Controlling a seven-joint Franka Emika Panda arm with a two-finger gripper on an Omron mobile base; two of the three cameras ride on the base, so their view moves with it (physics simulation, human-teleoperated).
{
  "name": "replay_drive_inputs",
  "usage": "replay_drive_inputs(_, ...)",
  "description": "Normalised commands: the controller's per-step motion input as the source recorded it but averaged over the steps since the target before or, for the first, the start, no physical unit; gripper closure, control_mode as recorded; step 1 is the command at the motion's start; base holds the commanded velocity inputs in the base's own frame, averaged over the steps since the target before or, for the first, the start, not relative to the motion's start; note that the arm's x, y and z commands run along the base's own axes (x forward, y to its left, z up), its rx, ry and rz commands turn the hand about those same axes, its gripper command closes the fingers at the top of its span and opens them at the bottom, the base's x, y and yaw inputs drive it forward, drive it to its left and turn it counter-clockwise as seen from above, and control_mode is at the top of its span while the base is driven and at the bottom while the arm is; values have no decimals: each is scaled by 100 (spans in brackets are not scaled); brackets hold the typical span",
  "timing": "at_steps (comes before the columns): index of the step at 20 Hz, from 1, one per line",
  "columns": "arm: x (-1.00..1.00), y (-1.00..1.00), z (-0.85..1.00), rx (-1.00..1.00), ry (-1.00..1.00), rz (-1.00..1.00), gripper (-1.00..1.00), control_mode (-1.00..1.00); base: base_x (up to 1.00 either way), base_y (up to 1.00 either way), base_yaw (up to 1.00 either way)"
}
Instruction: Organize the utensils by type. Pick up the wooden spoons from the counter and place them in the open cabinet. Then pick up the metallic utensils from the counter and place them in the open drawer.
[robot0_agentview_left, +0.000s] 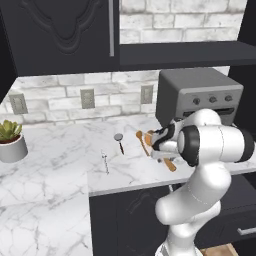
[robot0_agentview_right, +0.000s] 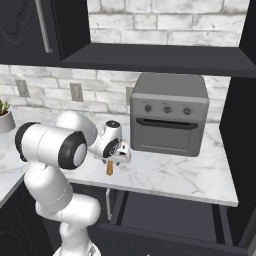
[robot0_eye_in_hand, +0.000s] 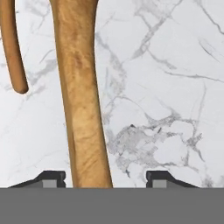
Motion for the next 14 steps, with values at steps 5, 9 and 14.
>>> replay_drive_inputs(5, -36, -1, -51, -21, -6, 0, 100, -100, 0, 0, 0)
replay_drive_inputs(9, -34, -3, -12, -6, -5, 0, 100, -100, 0, 0, 0)
replay_drive_inputs(14, -29, 0, 59, 16, -1, 3, 100, -100, 0, 0, 0)
